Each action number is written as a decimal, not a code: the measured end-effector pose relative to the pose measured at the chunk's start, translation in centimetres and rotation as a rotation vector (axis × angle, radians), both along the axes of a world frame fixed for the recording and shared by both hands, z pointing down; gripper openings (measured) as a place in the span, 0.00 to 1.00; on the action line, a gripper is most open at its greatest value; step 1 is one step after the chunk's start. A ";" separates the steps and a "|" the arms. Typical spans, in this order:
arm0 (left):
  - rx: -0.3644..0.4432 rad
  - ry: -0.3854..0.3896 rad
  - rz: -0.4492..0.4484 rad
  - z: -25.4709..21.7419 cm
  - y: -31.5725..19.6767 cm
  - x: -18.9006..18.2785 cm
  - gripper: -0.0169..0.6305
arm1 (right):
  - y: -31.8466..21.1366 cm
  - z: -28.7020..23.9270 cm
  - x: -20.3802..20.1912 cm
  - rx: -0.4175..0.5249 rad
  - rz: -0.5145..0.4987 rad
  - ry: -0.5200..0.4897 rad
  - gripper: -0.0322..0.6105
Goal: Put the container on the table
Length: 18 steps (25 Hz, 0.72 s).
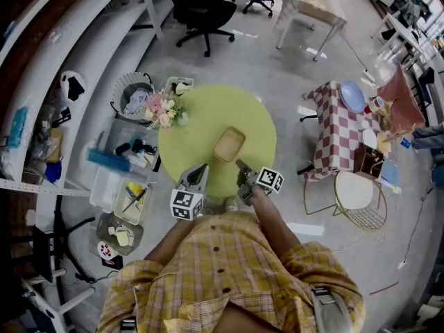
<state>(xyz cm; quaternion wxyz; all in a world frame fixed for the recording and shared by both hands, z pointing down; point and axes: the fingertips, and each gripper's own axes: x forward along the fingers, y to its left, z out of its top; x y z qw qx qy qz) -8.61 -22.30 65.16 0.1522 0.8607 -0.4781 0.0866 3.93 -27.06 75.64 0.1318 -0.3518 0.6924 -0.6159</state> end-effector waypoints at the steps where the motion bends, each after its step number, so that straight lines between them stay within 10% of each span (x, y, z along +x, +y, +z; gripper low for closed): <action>1: -0.001 0.000 0.003 0.0 0.0 0.1 0.03 | 0.1 -0.3 -0.1 0.013 -0.009 0.007 0.05; 18: -0.007 0.008 0.019 0.1 0.1 0.6 0.03 | 0.6 -5.4 -1.4 0.255 -0.106 0.136 0.05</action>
